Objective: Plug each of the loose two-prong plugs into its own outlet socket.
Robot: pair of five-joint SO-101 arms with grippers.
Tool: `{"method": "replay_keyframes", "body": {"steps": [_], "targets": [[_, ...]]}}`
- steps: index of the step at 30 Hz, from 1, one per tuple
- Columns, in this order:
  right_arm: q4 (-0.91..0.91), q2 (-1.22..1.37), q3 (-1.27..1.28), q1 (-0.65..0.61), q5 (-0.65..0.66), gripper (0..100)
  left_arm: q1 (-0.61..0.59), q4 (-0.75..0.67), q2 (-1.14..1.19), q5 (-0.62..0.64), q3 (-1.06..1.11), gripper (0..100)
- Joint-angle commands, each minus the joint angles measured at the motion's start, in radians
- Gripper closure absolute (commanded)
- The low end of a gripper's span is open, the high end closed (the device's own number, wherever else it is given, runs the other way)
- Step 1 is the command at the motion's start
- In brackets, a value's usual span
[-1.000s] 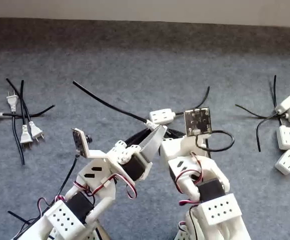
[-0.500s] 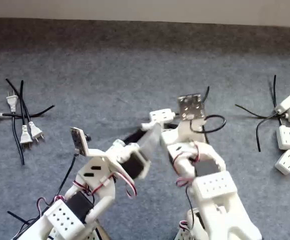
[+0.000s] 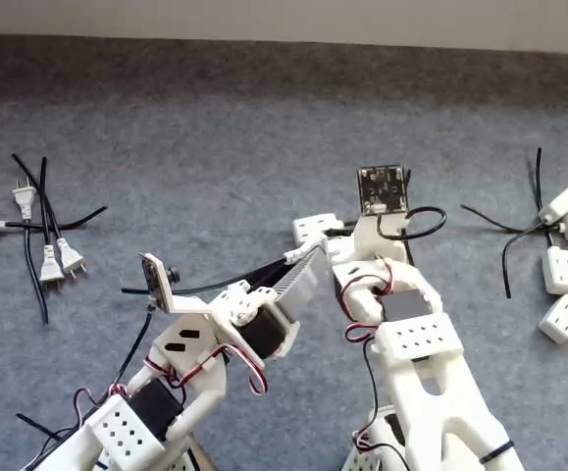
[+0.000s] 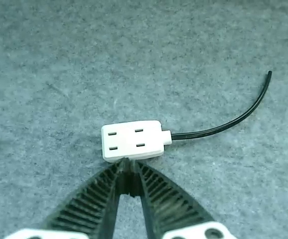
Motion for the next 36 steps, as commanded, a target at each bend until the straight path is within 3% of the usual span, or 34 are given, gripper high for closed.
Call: {"method": "replay_keyframes", "body": {"steps": [1,25,36], "targets": [[-0.031,-0.004,-0.096,0.018,0.006,99.1,0.027,0.020,0.005,0.008,0.021,99],[-0.030,0.002,-0.163,0.021,0.006,99.1,0.018,0.020,0.010,0.008,0.019,99],[-0.008,-0.004,-0.035,0.311,-0.002,99.1,-0.102,0.038,0.012,0.009,-0.027,99]]}}
